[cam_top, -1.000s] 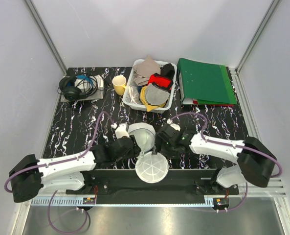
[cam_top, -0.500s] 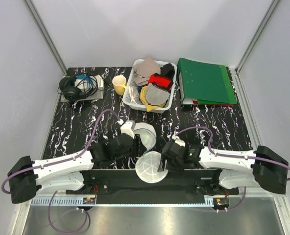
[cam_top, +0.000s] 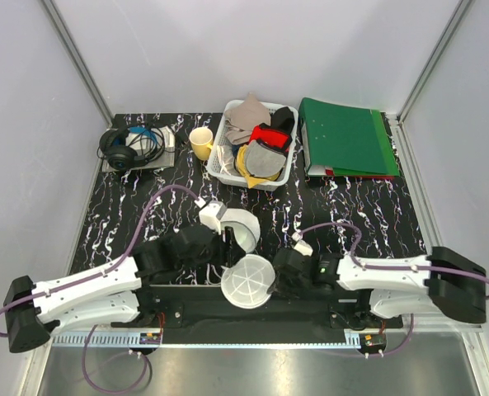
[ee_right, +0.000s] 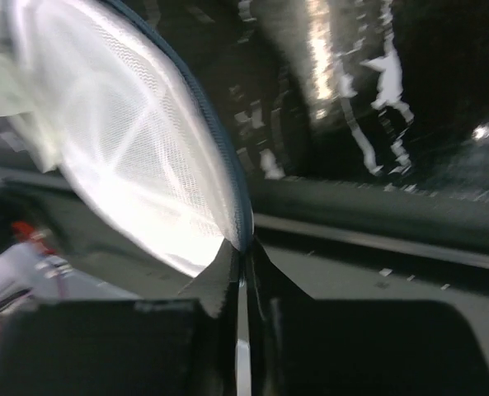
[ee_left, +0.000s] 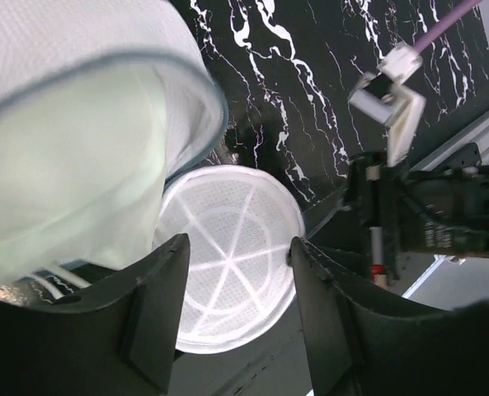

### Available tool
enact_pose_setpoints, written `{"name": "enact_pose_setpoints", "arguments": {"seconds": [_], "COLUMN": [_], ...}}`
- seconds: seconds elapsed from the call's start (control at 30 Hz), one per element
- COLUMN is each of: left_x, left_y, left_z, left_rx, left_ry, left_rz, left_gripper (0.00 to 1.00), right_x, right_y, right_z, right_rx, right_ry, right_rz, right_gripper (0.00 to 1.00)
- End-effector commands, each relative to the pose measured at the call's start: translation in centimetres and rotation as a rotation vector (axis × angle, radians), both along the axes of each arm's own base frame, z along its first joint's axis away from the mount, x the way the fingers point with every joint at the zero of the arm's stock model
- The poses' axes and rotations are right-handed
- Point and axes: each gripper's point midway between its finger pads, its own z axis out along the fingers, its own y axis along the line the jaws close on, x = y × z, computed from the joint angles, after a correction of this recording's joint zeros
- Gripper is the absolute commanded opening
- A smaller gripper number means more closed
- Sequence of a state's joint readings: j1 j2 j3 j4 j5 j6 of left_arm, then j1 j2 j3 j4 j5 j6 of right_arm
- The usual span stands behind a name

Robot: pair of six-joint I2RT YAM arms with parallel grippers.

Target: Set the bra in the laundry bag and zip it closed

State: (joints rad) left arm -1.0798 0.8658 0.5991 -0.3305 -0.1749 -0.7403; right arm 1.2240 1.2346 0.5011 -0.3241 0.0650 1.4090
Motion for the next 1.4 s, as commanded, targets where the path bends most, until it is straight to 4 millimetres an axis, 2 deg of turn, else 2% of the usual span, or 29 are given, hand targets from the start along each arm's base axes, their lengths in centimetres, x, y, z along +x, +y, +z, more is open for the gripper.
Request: {"name": "enact_pose_setpoints", "arguments": {"seconds": [0.0, 0.07, 0.1, 0.13, 0.17, 0.23, 0.43, 0.47, 0.53, 0.57, 0.63, 0.7, 0.77, 0.8, 0.87, 0.9, 0.93, 1.0, 1.03, 1.1, 1.13, 1.17, 1.27, 1.37], "left_x": [0.3, 0.7, 0.8, 1.1, 1.0, 1.1, 2.6, 3.0, 3.6, 4.1, 4.7, 5.3, 6.4, 6.8, 8.0, 8.3, 8.7, 9.5, 9.7, 10.3, 10.6, 10.7, 11.2, 11.6], "left_y": [0.1, 0.0, -0.2, -0.6, -1.0, -1.7, -2.3, -2.1, -2.3, -2.2, -2.6, -2.9, -2.6, -2.4, -2.0, -2.0, -2.1, -2.5, -2.7, -3.0, -3.0, -2.9, -3.0, -2.8], "left_z": [1.0, 1.0, 0.3, 0.8, 0.3, 0.5, -1.2, -2.0, -2.3, -3.5, -4.2, -6.0, -7.7, -8.2, -9.0, -8.9, -8.8, -8.2, -8.0, -7.5, -7.5, -7.6, -7.8, -8.4], "left_rx": [0.036, 0.065, 0.097, 0.101, 0.123, 0.128, 0.203, 0.240, 0.266, 0.309, 0.332, 0.364, 0.391, 0.397, 0.406, 0.402, 0.394, 0.378, 0.375, 0.373, 0.374, 0.381, 0.394, 0.413], "left_ry": [-0.029, -0.032, -0.022, -0.033, -0.015, -0.013, 0.002, 0.004, -0.006, 0.005, 0.014, 0.029, 0.054, 0.063, 0.073, 0.071, 0.069, 0.062, 0.060, 0.055, 0.055, 0.062, 0.061, 0.067], "left_rz": [-0.027, -0.022, -0.031, -0.045, -0.064, -0.080, -0.030, -0.013, 0.001, 0.019, 0.021, 0.025, 0.055, 0.070, 0.105, 0.110, 0.113, 0.123, 0.122, 0.126, 0.129, 0.131, 0.129, 0.129], "left_gripper": [0.58, 0.55, 0.53, 0.49, 0.47, 0.43, 0.33, 0.31, 0.30, 0.28, 0.27, 0.25, 0.23, 0.19, 0.17, 0.17, 0.17, 0.18, 0.18, 0.18, 0.18, 0.18, 0.18, 0.18], "right_x": [1.5, 1.3, 1.5, 1.4, 1.3, 1.2, 1.3, 1.3, 1.2, 1.2, 1.2, 1.2, 1.3, 1.4, 1.4, 1.5, 1.6, 1.5, 1.5, 1.6, 1.7, 1.7, 2.0, 2.4], "right_y": [0.5, -0.6, -0.9, -1.2, -1.7, -2.1, -2.9, -2.9, -2.8, -2.8, -2.8, -3.0, -3.3, -3.4, -4.2, -4.5, -4.6, -5.2, -5.3, -5.7, -5.9, -6.6, -7.4, -8.4], "right_z": [3.8, 4.0, 4.9, 5.0, 5.1, 6.1, 8.1, 8.3, 8.8, 9.0, 9.4, 10.4, 11.8, 12.4, 14.0, 14.7, 16.3, 17.5, 18.9, 20.3, 21.9, 22.1, 24.3, 25.2], "right_rx": [0.143, 0.127, 0.148, 0.149, 0.138, 0.164, 0.169, 0.164, 0.168, 0.170, 0.172, 0.188, 0.207, 0.210, 0.204, 0.202, 0.219, 0.221, 0.234, 0.238, 0.254, 0.229, 0.238, 0.219], "right_ry": [-0.083, -0.087, -0.101, -0.101, -0.099, -0.110, -0.144, -0.143, -0.144, -0.144, -0.150, -0.159, -0.178, -0.190, -0.216, -0.226, -0.248, -0.268, -0.288, -0.312, -0.333, -0.341, -0.382, -0.410], "right_rz": [-0.094, -0.105, -0.116, -0.121, -0.121, -0.125, -0.119, -0.116, -0.105, -0.101, -0.096, -0.099, -0.094, -0.095, -0.089, -0.088, -0.079, -0.068, -0.052, -0.046, -0.040, -0.043, -0.052, -0.067], "right_gripper": [0.00, 0.00, 0.00, 0.00, 0.00, 0.00, 0.00, 0.00, 0.00, 0.00, 0.00, 0.00, 0.00, 0.00, 0.00, 0.00, 0.00, 0.00, 0.00, 0.00, 0.00, 0.00, 0.00, 0.00]}}
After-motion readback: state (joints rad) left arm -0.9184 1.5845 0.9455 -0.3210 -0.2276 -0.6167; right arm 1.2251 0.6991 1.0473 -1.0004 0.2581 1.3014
